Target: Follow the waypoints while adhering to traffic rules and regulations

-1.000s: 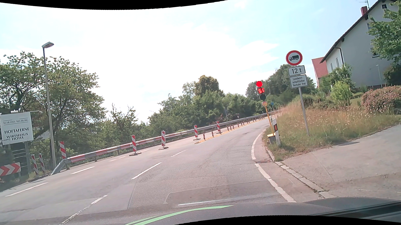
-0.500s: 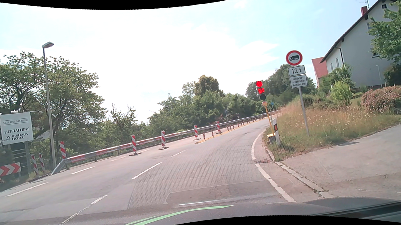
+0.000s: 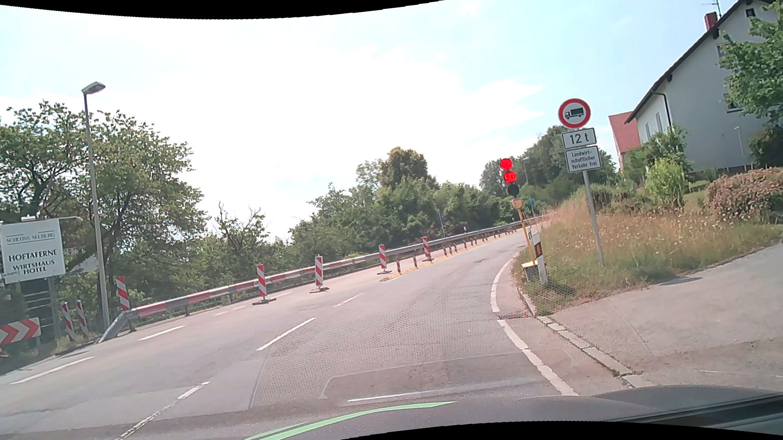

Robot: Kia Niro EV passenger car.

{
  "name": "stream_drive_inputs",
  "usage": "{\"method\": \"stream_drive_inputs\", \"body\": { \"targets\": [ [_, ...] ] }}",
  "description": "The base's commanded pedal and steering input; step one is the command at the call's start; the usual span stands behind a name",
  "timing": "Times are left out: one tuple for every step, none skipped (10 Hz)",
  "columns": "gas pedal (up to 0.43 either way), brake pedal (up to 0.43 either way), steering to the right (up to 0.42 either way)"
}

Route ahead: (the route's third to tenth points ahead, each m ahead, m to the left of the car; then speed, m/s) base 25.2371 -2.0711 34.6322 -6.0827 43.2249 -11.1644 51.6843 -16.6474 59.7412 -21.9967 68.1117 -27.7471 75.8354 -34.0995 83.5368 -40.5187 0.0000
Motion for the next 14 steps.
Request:
{"method": "stream_drive_inputs", "body": {
  "targets": [
    [0.0, 0.317, 0.072],
    [0.0, 0.317, 0.072],
    [0.0, 0.317, 0.071],
    [0.0, 0.317, 0.072],
    [0.0, 0.317, 0.072],
    [0.0, 0.317, 0.072],
    [0.0, 0.317, 0.072],
    [0.0, 0.323, 0.072],
    [0.0, 0.317, 0.072],
    [0.0, 0.317, 0.072],
    [0.0, 0.317, 0.072],
    [0.0, 0.317, 0.072],
    [0.0, 0.317, 0.071],
    [0.0, 0.317, 0.072]
  ]
}}
